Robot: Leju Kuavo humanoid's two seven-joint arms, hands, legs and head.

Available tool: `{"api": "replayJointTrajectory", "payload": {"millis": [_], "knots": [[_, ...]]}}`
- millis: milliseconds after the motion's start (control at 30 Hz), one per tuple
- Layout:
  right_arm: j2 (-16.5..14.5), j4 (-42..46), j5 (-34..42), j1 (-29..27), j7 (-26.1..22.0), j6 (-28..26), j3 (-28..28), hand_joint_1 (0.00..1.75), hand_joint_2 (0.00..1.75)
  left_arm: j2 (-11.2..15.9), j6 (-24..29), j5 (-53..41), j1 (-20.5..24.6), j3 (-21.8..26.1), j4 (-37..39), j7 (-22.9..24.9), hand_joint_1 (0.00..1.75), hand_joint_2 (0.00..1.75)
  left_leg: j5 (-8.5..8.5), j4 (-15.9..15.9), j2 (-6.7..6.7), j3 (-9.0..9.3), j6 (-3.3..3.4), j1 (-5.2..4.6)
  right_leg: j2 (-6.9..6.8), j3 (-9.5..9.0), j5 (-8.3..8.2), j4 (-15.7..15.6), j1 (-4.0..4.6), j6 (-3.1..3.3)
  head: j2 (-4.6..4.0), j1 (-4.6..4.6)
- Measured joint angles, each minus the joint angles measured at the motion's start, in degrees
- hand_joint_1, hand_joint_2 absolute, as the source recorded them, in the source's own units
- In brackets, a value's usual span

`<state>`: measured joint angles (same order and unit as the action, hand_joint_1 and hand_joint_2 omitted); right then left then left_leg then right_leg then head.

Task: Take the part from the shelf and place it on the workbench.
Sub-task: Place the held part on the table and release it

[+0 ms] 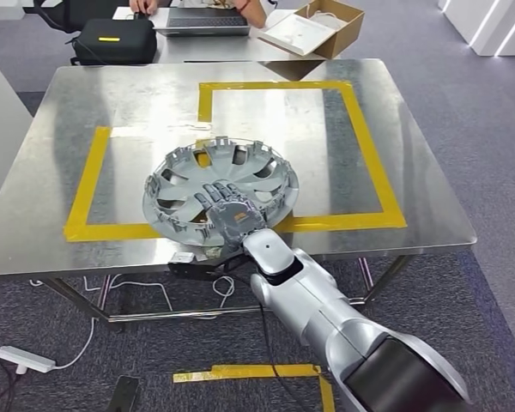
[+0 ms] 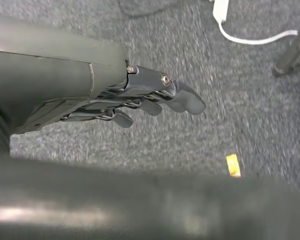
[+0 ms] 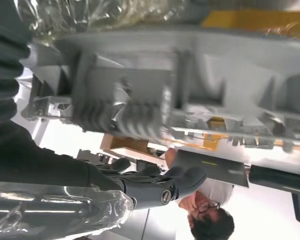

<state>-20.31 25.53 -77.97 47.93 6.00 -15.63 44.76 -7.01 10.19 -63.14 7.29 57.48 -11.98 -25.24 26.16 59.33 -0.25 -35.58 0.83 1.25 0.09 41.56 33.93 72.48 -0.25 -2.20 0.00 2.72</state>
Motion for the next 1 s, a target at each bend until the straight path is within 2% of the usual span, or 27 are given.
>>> {"api": "replayJointTrajectory", "payload": {"millis": [33,67,100,167,200,267,367,433,500,533,567,600,667,700,767,833,900,933,1000], "knots": [[0.0,0.0,0.01,-0.09,-0.04,0.0,0.08,0.0,0.0,-0.02,-0.03,0.0,-0.03,0.0,0.0,0.0,0.0,0.0,0.02,0.01,-0.01,0.0,0.06,-0.1,0.0,1.24,0.49,2.41,0.02,0.06,0.0,-0.02],[0.0,0.0,0.01,-0.14,-0.03,0.0,0.14,0.0,0.0,-0.04,-0.05,0.0,-0.06,0.0,0.0,0.0,0.0,0.0,0.04,0.02,-0.04,0.02,0.08,-0.2,0.0,1.49,-0.11,2.66,0.06,0.23,0.0,-0.05],[0.0,0.02,0.01,-0.11,-0.03,0.0,0.18,0.0,0.0,-0.05,-0.07,0.0,-0.06,0.0,0.0,0.0,0.0,0.0,0.05,0.03,-0.08,0.07,0.09,-0.29,0.01,0.57,-1.71,0.55,0.12,0.52,0.0,-0.05],[-0.01,0.16,0.02,0.06,-0.03,0.0,0.25,0.0,0.0,-0.1,-0.07,0.0,-0.02,0.0,0.0,-0.01,0.0,0.0,0.11,0.05,-0.16,0.16,0.01,-0.52,0.0,-3.27,-5.4,-7.23,0.4,1.37,0.0,-0.03],[-0.03,0.24,0.03,0.15,-0.04,-0.01,0.28,0.0,0.0,-0.13,-0.07,0.0,-0.01,0.0,0.0,-0.01,0.0,0.0,0.12,0.09,-0.17,0.13,-0.15,-0.62,-0.02,-5.02,-6.45,-10.58,0.53,1.72,0.0,-0.01],[-0.07,0.32,0.05,0.19,-0.04,-0.01,0.34,0.0,0.0,-0.19,-0.07,0.0,-0.02,0.0,0.0,-0.01,0.0,0.0,0.03,0.06,-0.12,-0.04,-0.65,-0.7,0.02,-6.51,-6.74,-13.35,0.78,2.05,0.0,0.04],[-0.12,0.39,0.05,0.19,0.03,-0.02,0.38,0.0,0.0,-0.16,-0.07,0.0,-0.02,0.0,-0.01,-0.02,0.0,0.0,0.46,0.41,-0.03,-0.17,-1.56,-0.57,0.04,-6.87,-7.15,-14.2,0.5,2.46,0.0,0.06],[-0.2,0.45,0.04,0.29,0.0,0.02,0.41,0.0,0.0,-0.11,-0.07,0.0,-0.01,0.0,-0.02,-0.02,0.0,0.0,3.02,4.19,-0.01,-1.75,-2.08,-0.45,-0.07,-7.18,-7.43,-14.7,0.21,2.87,0.0,0.21],[-0.27,0.46,-0.04,0.29,-0.35,0.64,0.64,0.0,0.0,-0.1,-0.07,0.04,-0.1,0.01,-0.02,-0.02,0.0,0.0,6.4,11.14,0.01,-4.9,-2.5,-0.29,-0.08,-7.2,-7.42,-14.72,0.22,3.04,0.0,0.28],[-0.28,0.46,-0.1,0.25,-0.67,1.49,0.96,0.0,0.0,-0.1,-0.03,0.08,-0.19,0.02,-0.02,-0.02,0.0,0.0,7.18,13.73,0.01,-6.1,-2.67,-0.21,-0.06,-7.22,-7.4,-14.71,0.23,3.06,0.0,0.26],[-0.29,0.47,-0.17,0.27,-0.98,2.76,1.42,0.0,0.0,-0.07,0.03,0.17,-0.26,0.03,-0.02,-0.02,0.0,0.0,6.87,14.58,0.01,-6.51,-2.8,-0.15,-0.04,-7.25,-7.36,-14.68,0.21,3.04,0.0,0.27],[-0.3,0.53,-0.28,0.39,-1.28,4.45,2.1,0.0,0.0,-0.03,0.11,0.32,-0.31,0.05,-0.02,-0.04,0.0,0.0,5.48,13.25,0.03,-5.87,-2.88,-0.09,-0.01,-7.31,-7.31,-14.63,0.18,2.99,0.0,0.28],[-0.33,0.81,-0.79,1.02,-1.67,8.18,4.09,0.0,0.0,0.08,0.35,0.67,-0.36,0.11,-0.02,-0.12,0.0,0.0,1.65,6.53,0.08,-2.59,-2.94,0.05,0.05,-7.42,-7.07,-14.38,0.15,2.65,0.0,0.29],[-0.34,1.02,-1.23,1.57,-1.85,10.17,5.43,0.0,0.0,0.1,0.53,0.9,-0.39,0.18,-0.02,-0.19,0.0,0.0,0.51,3.2,0.08,-1.02,-2.81,0.04,0.1,-7.35,-6.91,-14.13,0.25,2.39,0.0,0.28],[-0.35,1.43,-2.14,2.84,-2.11,14.7,8.65,0.0,0.0,0.04,1.06,1.37,-0.58,0.41,-0.02,-0.36,0.0,0.0,0.25,0.29,0.05,0.28,-2.3,-0.09,0.14,-7.12,-6.79,-13.87,0.48,1.85,0.0,0.27],[-0.35,1.91,-2.69,3.92,-2.53,19.51,12.35,0.0,0.0,-0.04,1.63,1.84,-1.06,0.73,-0.02,-0.59,0.0,0.0,0.25,0.04,0.05,0.27,-1.52,-0.14,0.1,-6.92,-6.73,-13.87,0.48,1.36,0.0,0.3],[-0.34,2.54,-2.73,4.77,-3.31,23.3,15.76,0.0,0.0,-0.05,2.21,2.29,-1.49,1.08,-0.02,-0.72,0.0,0.0,0.13,-0.12,0.08,0.31,-0.71,-0.02,0.03,-5.98,-5.41,-12.17,0.36,0.82,0.0,0.13],[-0.33,2.92,-2.64,5.17,-3.75,24.84,17.34,0.0,0.0,-0.05,2.5,2.53,-1.62,1.33,-0.02,-0.77,0.0,0.0,0.1,-0.19,0.11,0.33,-0.36,0.04,0.0,-4.78,-3.95,-9.68,0.28,0.57,0.0,0.02],[-0.3,3.66,-2.44,5.81,-4.56,27.02,20.23,0.0,0.0,-0.08,2.91,2.94,-1.9,1.82,-0.02,-0.86,0.0,0.0,0.16,-0.19,0.12,0.33,0.0,-0.06,-0.03,-1.29,-0.44,-2.04,0.17,0.29,0.0,-0.21]]}}
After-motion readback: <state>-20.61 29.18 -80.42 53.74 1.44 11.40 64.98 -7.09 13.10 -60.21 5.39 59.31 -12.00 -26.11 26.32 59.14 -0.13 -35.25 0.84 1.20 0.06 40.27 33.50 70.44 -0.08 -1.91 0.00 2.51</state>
